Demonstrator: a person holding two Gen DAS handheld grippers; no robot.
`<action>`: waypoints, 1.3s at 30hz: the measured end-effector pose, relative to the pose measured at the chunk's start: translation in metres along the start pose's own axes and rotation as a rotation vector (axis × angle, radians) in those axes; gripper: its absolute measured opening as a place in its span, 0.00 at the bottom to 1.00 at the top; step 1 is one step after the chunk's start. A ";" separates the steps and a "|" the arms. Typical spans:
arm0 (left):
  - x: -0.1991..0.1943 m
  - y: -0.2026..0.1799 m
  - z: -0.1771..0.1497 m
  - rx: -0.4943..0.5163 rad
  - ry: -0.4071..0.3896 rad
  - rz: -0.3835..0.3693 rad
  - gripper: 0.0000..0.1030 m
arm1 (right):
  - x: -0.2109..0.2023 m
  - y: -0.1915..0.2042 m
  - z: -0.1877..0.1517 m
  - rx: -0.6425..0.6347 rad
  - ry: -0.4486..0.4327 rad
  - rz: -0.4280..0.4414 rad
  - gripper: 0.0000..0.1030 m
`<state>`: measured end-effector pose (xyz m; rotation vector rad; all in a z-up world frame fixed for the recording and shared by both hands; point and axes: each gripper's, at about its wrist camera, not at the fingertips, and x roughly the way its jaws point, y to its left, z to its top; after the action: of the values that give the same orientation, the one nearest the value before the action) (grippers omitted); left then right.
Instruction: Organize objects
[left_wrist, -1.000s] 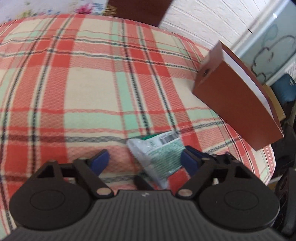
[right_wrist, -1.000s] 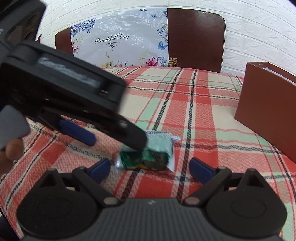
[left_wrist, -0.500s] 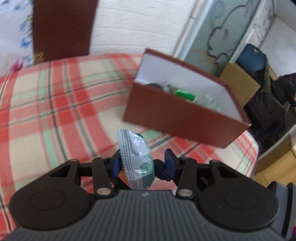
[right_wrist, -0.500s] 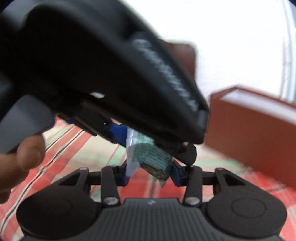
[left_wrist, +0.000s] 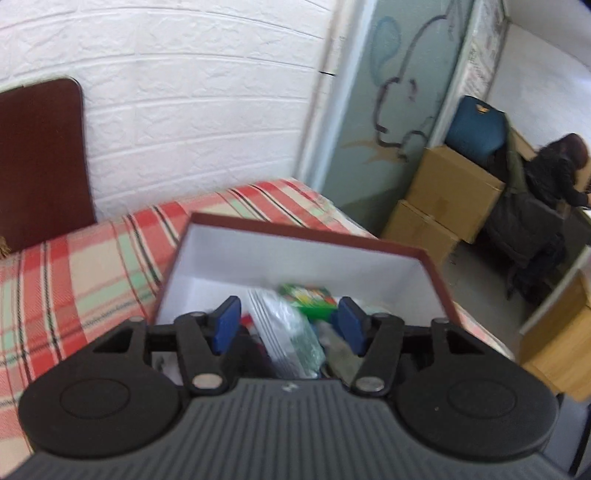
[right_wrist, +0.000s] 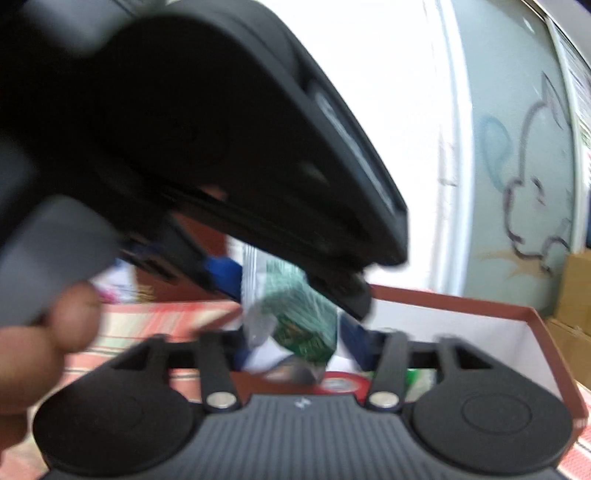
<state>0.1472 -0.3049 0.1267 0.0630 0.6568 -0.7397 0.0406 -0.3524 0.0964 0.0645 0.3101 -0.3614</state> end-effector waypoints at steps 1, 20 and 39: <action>0.005 0.002 -0.001 0.000 0.000 0.035 0.59 | 0.009 -0.008 0.001 0.027 0.027 -0.015 0.60; -0.063 0.030 -0.055 0.010 0.013 0.279 0.70 | -0.067 -0.006 -0.029 0.083 -0.043 -0.003 0.69; -0.130 0.070 -0.130 -0.021 0.039 0.477 0.90 | -0.129 0.034 -0.031 0.155 0.123 0.145 0.91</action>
<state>0.0514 -0.1384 0.0855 0.2080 0.6539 -0.2727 -0.0708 -0.2738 0.1071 0.2609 0.3963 -0.2375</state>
